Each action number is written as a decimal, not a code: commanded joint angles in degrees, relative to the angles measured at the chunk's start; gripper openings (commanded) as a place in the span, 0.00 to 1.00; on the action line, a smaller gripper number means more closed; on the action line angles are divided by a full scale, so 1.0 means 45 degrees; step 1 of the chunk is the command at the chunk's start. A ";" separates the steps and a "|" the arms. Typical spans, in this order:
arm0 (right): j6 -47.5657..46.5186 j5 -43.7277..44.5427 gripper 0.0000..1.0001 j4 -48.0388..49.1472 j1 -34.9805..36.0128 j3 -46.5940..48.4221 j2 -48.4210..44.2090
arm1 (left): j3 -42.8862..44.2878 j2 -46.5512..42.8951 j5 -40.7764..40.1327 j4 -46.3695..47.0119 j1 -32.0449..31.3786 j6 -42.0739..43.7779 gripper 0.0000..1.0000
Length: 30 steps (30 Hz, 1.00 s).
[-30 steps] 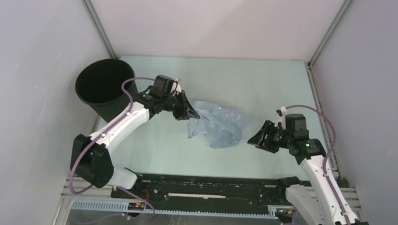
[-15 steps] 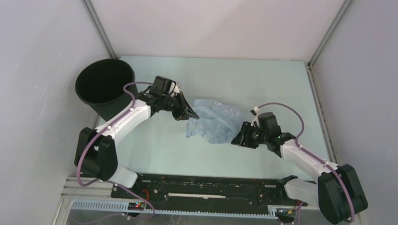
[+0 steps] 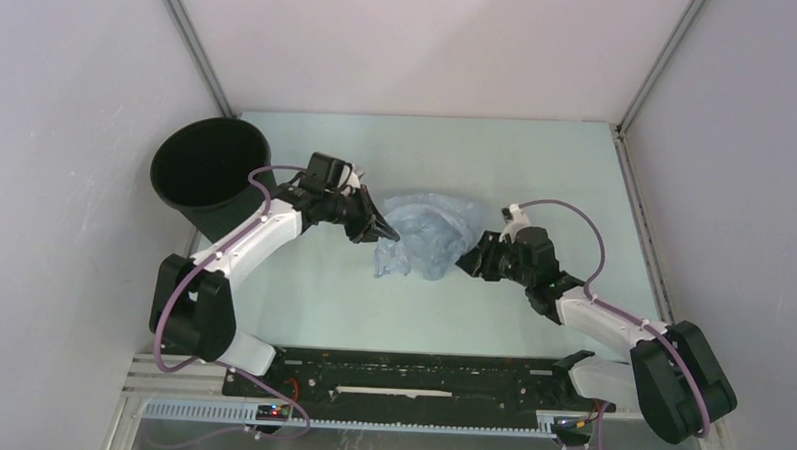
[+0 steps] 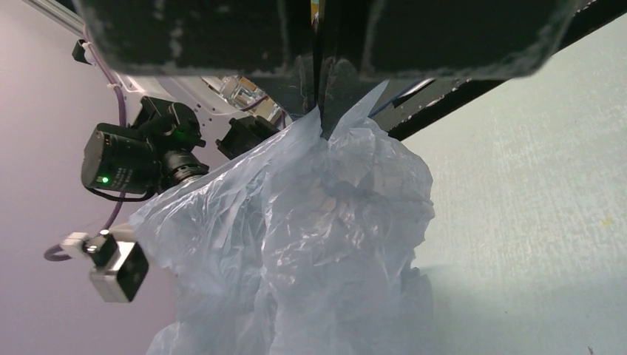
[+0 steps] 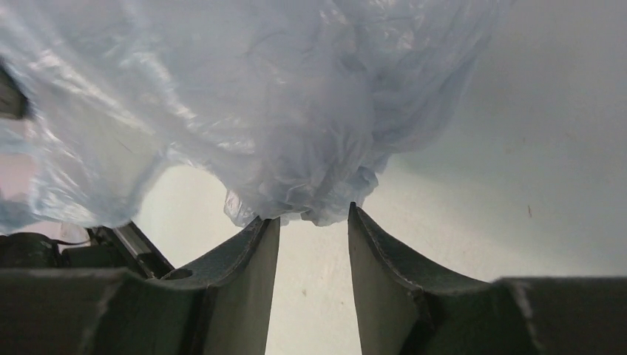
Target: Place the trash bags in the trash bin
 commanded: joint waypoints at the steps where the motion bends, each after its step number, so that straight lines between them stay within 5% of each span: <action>1: 0.0226 -0.0053 0.48 0.1118 -0.0274 0.0923 -0.0298 | -0.0206 -0.0480 0.0672 -0.0257 0.0012 0.0137 0.00; 6: 0.0759 -0.0132 0.58 0.1957 -0.0455 0.1409 0.1363 | -0.0344 -0.1131 0.0716 -0.0419 -0.0398 0.0250 0.00; 12: 0.1137 -0.1364 0.57 0.4235 -0.0465 0.1757 0.3269 | -0.1124 -0.2191 0.0636 -0.0443 -0.0858 0.0097 0.00; 15: 0.1476 -0.2214 0.48 0.4763 -0.0435 0.2365 0.3936 | -0.1306 -0.2600 0.0542 -0.0462 -0.0864 0.0025 0.00; 19: 0.2046 -0.2997 0.08 0.5334 -0.0669 0.2770 0.4117 | -0.1103 -0.2697 0.0470 -0.0496 -0.0864 -0.0090 0.00; 21: 0.2009 -0.3043 0.00 0.4696 -0.0840 0.3046 0.3810 | -0.0874 -0.2641 0.0421 -0.0511 -0.0864 -0.0117 0.00; 30: -0.1286 -0.1666 0.00 -0.3503 -0.1892 0.4147 -0.1567 | 0.1520 -0.1944 -0.0367 -0.2625 -0.1085 0.1626 0.00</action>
